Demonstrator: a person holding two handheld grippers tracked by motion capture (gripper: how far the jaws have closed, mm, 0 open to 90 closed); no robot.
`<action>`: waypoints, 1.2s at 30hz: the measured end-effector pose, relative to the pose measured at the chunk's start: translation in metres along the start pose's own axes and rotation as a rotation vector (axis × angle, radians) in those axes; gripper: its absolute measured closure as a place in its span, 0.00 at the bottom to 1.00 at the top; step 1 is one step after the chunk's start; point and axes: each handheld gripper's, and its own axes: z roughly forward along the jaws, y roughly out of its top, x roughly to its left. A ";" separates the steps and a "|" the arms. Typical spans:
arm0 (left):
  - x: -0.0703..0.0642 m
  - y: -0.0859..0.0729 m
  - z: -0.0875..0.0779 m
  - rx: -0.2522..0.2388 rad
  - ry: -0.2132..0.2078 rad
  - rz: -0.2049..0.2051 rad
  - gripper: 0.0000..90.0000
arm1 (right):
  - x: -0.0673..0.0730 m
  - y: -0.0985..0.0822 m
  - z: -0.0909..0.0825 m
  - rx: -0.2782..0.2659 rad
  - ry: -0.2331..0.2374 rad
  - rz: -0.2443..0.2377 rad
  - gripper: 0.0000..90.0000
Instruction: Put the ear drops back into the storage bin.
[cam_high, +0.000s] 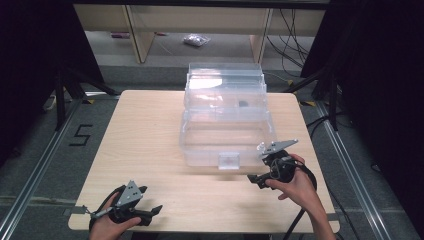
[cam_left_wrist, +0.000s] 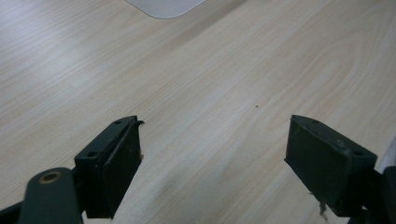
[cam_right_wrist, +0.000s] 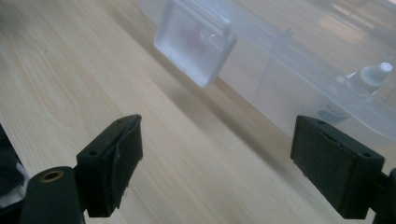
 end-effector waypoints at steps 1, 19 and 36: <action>0.000 0.000 0.000 -0.001 0.000 0.000 0.20 | 0.001 -0.001 0.000 0.001 0.004 0.017 0.20; 0.002 0.000 -0.001 0.024 0.008 0.029 0.20 | 0.001 -0.025 0.002 -0.024 -0.010 0.018 0.22; 0.001 0.000 0.000 0.016 0.004 0.018 0.20 | 0.009 -0.050 0.000 -0.048 -0.008 0.054 0.21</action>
